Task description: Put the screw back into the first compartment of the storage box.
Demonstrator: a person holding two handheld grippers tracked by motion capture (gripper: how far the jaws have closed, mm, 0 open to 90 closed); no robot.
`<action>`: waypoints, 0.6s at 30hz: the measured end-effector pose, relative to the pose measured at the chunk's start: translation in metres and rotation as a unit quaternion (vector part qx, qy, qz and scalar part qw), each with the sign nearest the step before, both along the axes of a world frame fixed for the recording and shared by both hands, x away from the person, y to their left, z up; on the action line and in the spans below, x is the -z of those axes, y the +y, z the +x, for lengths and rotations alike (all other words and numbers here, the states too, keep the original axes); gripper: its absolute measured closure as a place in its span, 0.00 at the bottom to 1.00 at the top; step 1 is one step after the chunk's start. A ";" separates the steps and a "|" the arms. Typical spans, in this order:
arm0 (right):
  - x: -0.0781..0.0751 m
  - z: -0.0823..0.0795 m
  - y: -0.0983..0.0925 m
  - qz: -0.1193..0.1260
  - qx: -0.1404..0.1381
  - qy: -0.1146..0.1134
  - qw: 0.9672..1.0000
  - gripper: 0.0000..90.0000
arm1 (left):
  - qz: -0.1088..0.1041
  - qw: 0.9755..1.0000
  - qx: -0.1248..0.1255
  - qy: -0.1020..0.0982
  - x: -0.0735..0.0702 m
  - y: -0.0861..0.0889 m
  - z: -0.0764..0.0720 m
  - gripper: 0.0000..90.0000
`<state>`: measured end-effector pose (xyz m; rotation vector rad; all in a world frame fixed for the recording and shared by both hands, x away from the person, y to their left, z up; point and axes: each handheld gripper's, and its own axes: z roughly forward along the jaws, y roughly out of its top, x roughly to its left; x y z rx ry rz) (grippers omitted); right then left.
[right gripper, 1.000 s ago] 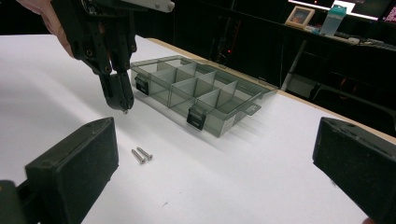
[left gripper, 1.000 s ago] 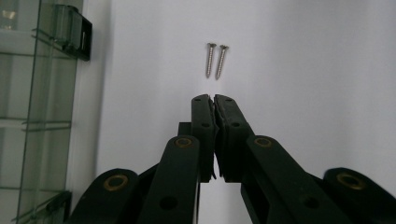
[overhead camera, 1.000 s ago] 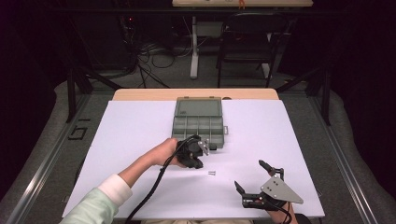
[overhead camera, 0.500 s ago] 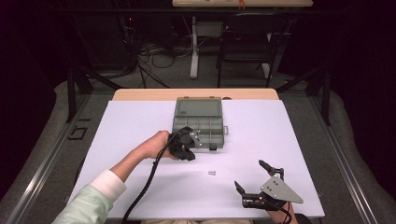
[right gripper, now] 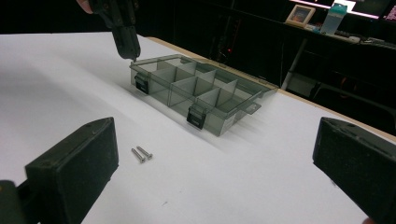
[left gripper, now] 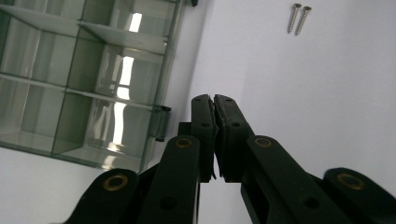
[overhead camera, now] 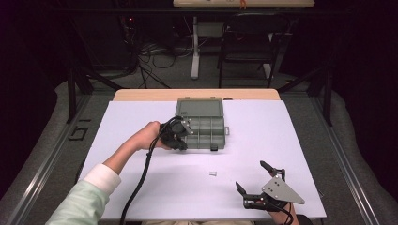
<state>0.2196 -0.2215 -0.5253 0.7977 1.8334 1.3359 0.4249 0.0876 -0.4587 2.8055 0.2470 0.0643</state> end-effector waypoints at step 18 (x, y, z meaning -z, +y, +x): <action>0.000 0.000 0.000 0.001 -0.001 0.001 1.000 0.00 | 0.006 0.997 -0.071 -0.015 -0.013 0.013 0.049 0.97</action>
